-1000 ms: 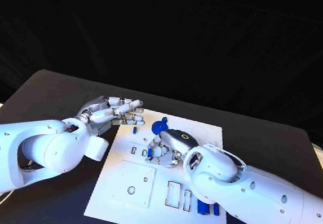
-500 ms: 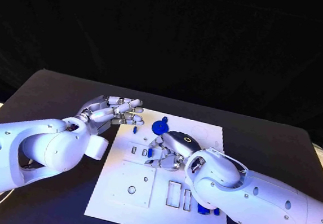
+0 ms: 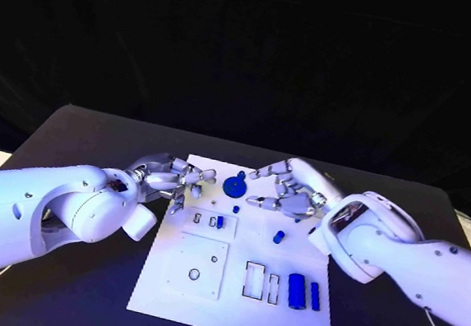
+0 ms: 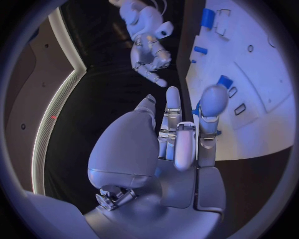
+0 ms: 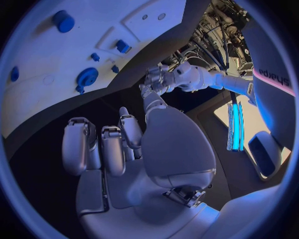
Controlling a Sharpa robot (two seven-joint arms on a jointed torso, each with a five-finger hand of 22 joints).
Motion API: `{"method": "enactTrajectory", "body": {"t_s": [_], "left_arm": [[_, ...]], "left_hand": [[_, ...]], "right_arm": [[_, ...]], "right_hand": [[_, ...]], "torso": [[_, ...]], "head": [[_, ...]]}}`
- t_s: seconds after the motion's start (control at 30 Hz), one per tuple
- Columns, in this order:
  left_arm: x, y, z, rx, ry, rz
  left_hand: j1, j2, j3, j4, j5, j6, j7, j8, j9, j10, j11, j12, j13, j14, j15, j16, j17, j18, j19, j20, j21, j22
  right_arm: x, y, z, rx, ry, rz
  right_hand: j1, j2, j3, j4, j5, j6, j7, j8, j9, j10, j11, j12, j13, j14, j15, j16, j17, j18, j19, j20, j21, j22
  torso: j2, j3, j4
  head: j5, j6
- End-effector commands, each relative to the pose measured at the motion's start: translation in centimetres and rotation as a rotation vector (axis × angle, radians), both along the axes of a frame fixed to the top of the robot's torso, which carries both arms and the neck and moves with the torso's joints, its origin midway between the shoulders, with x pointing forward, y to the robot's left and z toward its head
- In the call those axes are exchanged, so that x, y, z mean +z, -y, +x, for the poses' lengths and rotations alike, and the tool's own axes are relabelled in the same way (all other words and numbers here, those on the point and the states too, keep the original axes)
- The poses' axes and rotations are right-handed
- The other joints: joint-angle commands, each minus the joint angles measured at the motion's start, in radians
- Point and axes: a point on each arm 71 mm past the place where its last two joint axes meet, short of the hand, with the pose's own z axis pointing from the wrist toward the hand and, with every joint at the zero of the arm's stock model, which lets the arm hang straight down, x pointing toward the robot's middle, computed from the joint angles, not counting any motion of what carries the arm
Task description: Assemble the parts on the task board
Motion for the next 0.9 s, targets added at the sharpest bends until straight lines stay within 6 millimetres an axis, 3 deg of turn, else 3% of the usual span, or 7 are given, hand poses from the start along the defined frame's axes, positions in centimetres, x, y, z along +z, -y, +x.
{"method": "enactTrajectory", "body": {"t_s": [0.03, 0.07, 0.13, 0.27, 0.53, 0.67, 0.9], "left_arm": [[-1.3, 0.0, -0.2, -0.151, -0.072, 0.408], [-1.3, 0.1, 0.0, -0.164, -0.075, 0.470], [-1.0, 0.3, 0.4, -0.192, -0.071, 0.599], [-0.4, 0.9, 1.4, -0.217, -0.053, 0.785], [0.3, 3.1, 3.3, -0.208, -0.036, 0.948], [0.5, 4.1, 3.9, -0.204, -0.032, 0.975], [0.6, 5.6, 4.7, -0.245, -0.026, 1.045]], "left_hand": [[-0.019, 0.010, -0.009, 0.017, -0.007, 0.014, -0.013, 0.042, 0.017, -0.011, 0.000, 0.272, 0.262, 0.098, -0.004, 0.101, 0.244, -0.026, 0.015, -0.001, 0.165, 0.200], [-0.034, 0.013, -0.021, 0.011, -0.013, 0.006, -0.011, 0.071, 0.032, -0.037, -0.016, 0.401, 0.383, 0.103, -0.012, 0.117, 0.267, -0.031, 0.010, 0.000, 0.215, 0.255], [-0.065, 0.029, -0.036, 0.014, -0.019, 0.007, -0.024, 0.119, 0.060, -0.036, -0.013, 0.558, 0.543, 0.106, -0.017, 0.123, 0.278, -0.040, 0.012, 0.001, 0.283, 0.341], [-0.104, 0.044, -0.079, 0.020, -0.033, -0.013, -0.046, 0.242, 0.147, -0.028, -0.023, 0.737, 0.730, 0.106, -0.024, 0.123, 0.278, -0.055, 0.021, -0.003, 0.392, 0.486], [-0.153, 0.075, -0.156, 0.021, -0.064, -0.068, -0.078, 0.429, 0.326, 0.011, -0.045, 0.827, 0.838, 0.106, -0.048, 0.123, 0.278, -0.082, 0.063, -0.020, 0.489, 0.642], [-0.159, 0.085, -0.179, 0.021, -0.073, -0.098, -0.081, 0.471, 0.381, 0.014, -0.050, 0.834, 0.849, 0.106, -0.050, 0.123, 0.278, -0.094, 0.086, -0.025, 0.522, 0.703], [-0.163, 0.092, -0.196, 0.022, -0.080, -0.119, -0.082, 0.496, 0.419, 0.015, -0.051, 0.837, 0.854, 0.106, -0.052, 0.123, 0.278, -0.092, 0.084, -0.027, 0.518, 0.695]], "right_arm": [[1.1, 2.2, 0.7, -0.019, -0.126, 0.212], [1.4, 3.1, 0.9, -0.039, -0.134, 0.223], [1.8, 4.7, 1.3, -0.077, -0.146, 0.237], [2.0, 6.3, 1.6, -0.117, -0.162, 0.244], [1.9, 7.2, 1.7, -0.141, -0.173, 0.225], [1.7, 7.4, 1.7, -0.150, -0.177, 0.215], [1.5, 7.4, 1.8, -0.156, -0.181, 0.198]], "right_hand": [[0.010, 0.003, 0.000, -0.007, 0.006, -0.006, -0.003, 0.001, 0.001, -0.006, 0.000, -0.002, 0.007, 0.084, 0.006, -0.001, 0.194, 0.004, -0.006, 0.000, -0.005, -0.001], [0.012, 0.005, 0.001, -0.008, 0.008, -0.004, -0.003, 0.002, 0.001, -0.004, -0.001, 0.000, 0.007, 0.085, 0.006, 0.000, 0.196, 0.004, -0.005, 0.000, -0.004, 0.001], [0.014, 0.008, 0.001, -0.009, 0.011, -0.002, -0.004, 0.003, 0.002, -0.003, -0.001, 0.002, 0.007, 0.086, 0.005, 0.001, 0.198, 0.004, -0.004, 0.000, -0.003, 0.002], [0.016, 0.010, 0.001, -0.010, 0.014, 0.001, -0.005, 0.005, 0.003, -0.002, -0.002, 0.002, 0.007, 0.086, 0.004, 0.002, 0.199, 0.004, -0.003, -0.001, -0.003, 0.002], [0.016, 0.015, 0.000, -0.010, 0.019, 0.006, -0.006, 0.007, 0.004, -0.002, -0.004, 0.000, 0.003, 0.085, 0.003, -0.001, 0.196, 0.004, -0.004, -0.002, -0.004, 0.000], [0.015, 0.016, -0.001, -0.010, 0.021, 0.009, -0.007, 0.008, 0.004, -0.002, -0.004, -0.002, 0.002, 0.085, 0.003, -0.001, 0.195, 0.004, -0.004, -0.002, -0.005, -0.001], [0.014, 0.016, -0.001, -0.010, 0.023, 0.010, -0.007, 0.008, 0.004, -0.002, -0.004, -0.003, 0.001, 0.085, 0.003, -0.003, 0.193, 0.005, -0.004, -0.002, -0.005, -0.001]], "torso": [[-0.021, 0.0069, -0.0061], [-0.023, 0.0081, -0.0076], [-0.027, 0.0097, -0.0109], [-0.032, 0.0139, -0.0193], [-0.036, 0.0181, -0.0243], [-0.035, 0.0178, -0.0225], [-0.034, 0.0177, -0.0229]], "head": [[0.006, -0.009], [0.008, -0.011], [0.011, -0.012], [0.019, -0.016], [0.026, -0.024], [0.026, -0.027], [0.031, -0.032]]}}
